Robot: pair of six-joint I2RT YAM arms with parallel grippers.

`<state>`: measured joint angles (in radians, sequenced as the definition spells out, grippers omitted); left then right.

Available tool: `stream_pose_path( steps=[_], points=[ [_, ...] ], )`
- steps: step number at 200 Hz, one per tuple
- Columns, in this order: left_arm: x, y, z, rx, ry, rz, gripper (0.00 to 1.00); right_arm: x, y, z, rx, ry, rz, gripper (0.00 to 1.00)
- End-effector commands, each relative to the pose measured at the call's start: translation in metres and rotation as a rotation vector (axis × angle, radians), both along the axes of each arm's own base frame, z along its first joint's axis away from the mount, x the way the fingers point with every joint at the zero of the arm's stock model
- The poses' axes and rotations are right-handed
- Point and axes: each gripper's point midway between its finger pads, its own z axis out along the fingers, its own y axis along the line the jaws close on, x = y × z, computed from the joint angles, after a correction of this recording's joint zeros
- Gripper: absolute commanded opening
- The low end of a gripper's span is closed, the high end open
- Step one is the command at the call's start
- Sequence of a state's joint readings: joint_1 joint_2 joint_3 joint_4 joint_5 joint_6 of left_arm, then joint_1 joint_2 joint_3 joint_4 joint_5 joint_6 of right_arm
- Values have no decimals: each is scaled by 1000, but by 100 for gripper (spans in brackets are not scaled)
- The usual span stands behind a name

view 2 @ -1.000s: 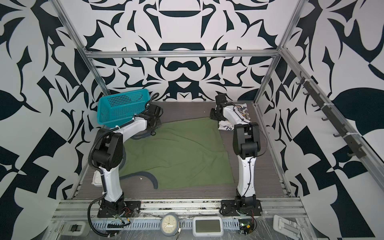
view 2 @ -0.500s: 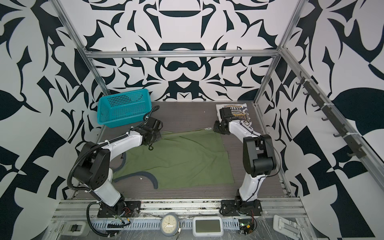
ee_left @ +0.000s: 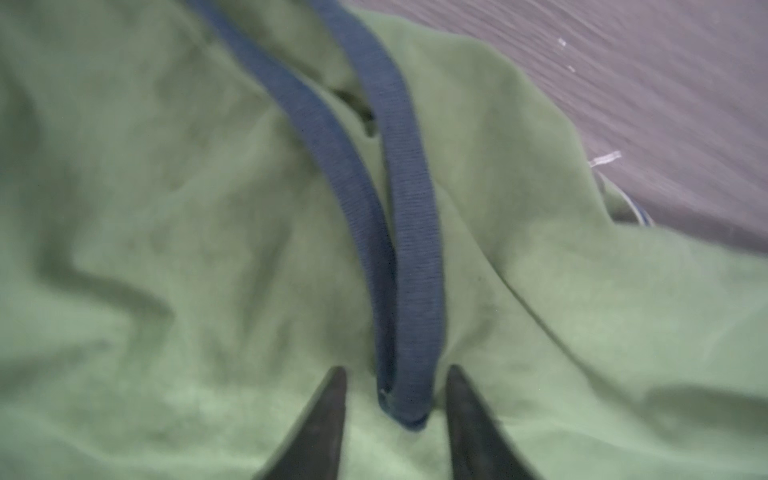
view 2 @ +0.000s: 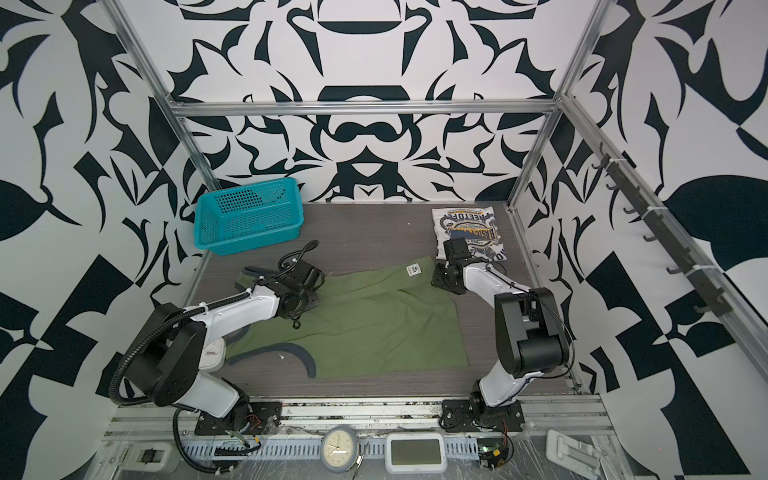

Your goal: Fold and stack the tank tops

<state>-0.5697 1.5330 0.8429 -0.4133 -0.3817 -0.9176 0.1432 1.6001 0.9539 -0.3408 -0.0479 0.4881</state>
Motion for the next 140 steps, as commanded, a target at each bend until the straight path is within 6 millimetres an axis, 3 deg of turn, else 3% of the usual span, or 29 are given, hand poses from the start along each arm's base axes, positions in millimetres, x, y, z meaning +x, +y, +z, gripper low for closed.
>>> stream_pose_path(
  steps=[1, 17, 36, 70, 102, 140],
  points=[
    [13, 0, 30, 22, -52, -1, 55, 13, 3, 47, 27, -122, 0, 60],
    [25, -9, 41, 23, -63, -30, 56, 21, 19, 61, 62, -146, 48, 60],
    [39, -27, 39, -1, -52, -84, 56, 35, 43, 62, 81, -130, 111, 59],
    [52, -44, 13, 2, 22, -113, 54, 59, 81, 36, 115, -47, 170, 58],
    [51, -45, -15, 5, 78, -107, 54, 59, 79, -1, 94, 59, 145, 58],
    [39, -45, -41, -22, 123, -94, 54, 19, 50, -28, 2, 156, 62, 56]
  ],
)
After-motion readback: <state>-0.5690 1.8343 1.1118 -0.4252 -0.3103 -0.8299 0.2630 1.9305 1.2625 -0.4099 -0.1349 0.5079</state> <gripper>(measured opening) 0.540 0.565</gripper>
